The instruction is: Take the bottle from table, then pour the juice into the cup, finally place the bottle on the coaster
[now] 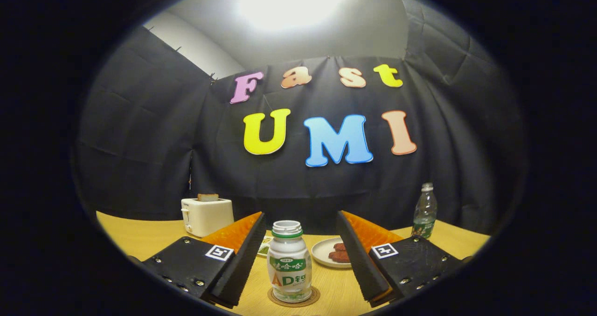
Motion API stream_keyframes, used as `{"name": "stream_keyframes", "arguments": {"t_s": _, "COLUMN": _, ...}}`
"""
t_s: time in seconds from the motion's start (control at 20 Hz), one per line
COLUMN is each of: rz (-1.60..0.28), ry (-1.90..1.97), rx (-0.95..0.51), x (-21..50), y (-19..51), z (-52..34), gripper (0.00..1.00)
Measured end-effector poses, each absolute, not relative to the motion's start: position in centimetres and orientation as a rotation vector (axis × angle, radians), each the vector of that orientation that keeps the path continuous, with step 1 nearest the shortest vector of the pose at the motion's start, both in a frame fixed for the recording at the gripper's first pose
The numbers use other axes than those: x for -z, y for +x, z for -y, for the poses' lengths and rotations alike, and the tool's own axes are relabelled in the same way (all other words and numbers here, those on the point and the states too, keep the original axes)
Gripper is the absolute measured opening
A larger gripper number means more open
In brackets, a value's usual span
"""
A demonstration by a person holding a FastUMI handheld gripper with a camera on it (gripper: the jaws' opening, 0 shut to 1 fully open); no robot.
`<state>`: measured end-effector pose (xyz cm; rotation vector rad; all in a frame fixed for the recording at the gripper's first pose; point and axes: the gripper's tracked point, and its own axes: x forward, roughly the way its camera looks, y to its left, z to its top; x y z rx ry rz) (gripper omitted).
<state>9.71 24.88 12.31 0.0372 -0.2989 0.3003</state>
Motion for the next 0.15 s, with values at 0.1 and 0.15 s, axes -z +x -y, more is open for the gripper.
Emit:
{"name": "stream_keyframes", "arguments": {"t_s": 0.1, "rz": 0.327, "ry": 0.027, "rx": -0.268, "x": -13.3, "y": 8.1, "z": -23.6, "gripper": 0.92}}
{"name": "stream_keyframes", "arguments": {"t_s": 0.15, "rz": 0.332, "ry": 0.022, "rx": -0.252, "x": -13.6, "y": 7.3, "z": -22.8, "gripper": 0.92}}
